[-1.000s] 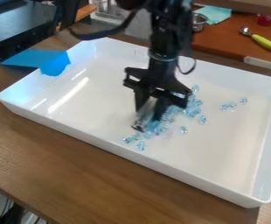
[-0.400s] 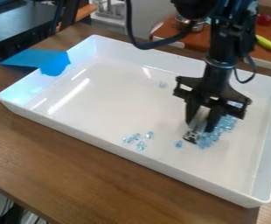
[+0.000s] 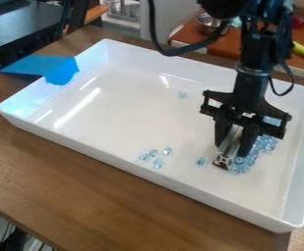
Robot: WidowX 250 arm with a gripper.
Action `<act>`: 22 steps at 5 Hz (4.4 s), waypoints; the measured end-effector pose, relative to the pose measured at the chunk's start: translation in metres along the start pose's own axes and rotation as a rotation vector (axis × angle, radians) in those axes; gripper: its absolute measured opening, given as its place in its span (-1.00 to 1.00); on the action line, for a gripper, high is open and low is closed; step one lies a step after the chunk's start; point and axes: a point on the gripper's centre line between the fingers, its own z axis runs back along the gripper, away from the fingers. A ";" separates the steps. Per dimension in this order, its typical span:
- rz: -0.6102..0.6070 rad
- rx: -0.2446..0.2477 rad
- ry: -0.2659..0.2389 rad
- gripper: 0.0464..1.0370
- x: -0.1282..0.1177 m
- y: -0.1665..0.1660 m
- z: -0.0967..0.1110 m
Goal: Sweep into pile
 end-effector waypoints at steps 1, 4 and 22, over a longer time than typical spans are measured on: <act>0.027 -0.074 -0.046 -0.33 0.004 0.039 0.040; 0.090 -0.072 -0.078 -0.33 -0.010 0.144 0.037; -0.067 -0.022 0.015 -0.33 -0.034 0.131 0.005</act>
